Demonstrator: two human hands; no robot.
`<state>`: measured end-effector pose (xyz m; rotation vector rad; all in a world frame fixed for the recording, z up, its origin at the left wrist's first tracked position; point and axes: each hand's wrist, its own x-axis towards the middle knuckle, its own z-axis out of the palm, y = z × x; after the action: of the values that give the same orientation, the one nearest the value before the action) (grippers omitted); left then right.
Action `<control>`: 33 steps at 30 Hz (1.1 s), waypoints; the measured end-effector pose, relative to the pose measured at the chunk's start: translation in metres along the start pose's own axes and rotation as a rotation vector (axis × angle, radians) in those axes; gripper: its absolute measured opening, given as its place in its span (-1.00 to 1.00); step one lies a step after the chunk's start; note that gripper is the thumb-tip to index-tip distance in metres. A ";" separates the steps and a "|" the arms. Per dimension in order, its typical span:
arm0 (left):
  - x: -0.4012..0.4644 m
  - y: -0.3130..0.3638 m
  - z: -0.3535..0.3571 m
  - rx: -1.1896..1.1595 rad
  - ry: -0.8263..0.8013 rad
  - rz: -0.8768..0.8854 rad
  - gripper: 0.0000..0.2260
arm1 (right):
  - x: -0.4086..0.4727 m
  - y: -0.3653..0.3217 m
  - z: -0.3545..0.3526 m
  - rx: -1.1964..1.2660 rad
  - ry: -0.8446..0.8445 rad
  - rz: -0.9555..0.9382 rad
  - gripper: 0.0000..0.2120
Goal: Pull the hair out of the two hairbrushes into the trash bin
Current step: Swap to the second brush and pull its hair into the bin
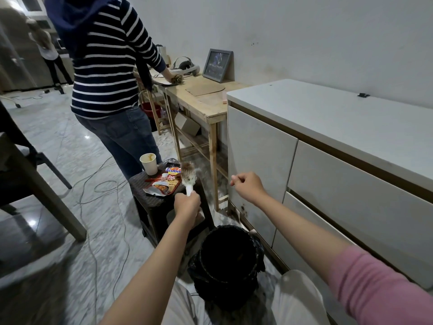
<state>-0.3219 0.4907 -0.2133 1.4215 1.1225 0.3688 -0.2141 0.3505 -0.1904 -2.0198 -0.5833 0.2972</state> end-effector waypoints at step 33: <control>-0.028 0.014 0.007 0.098 -0.161 0.054 -0.76 | 0.012 -0.008 0.013 0.184 -0.041 0.036 -0.82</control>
<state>-0.3246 0.4673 -0.1912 1.5416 0.9834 0.2358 -0.2119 0.3693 -0.1897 -1.8520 -0.5257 0.4004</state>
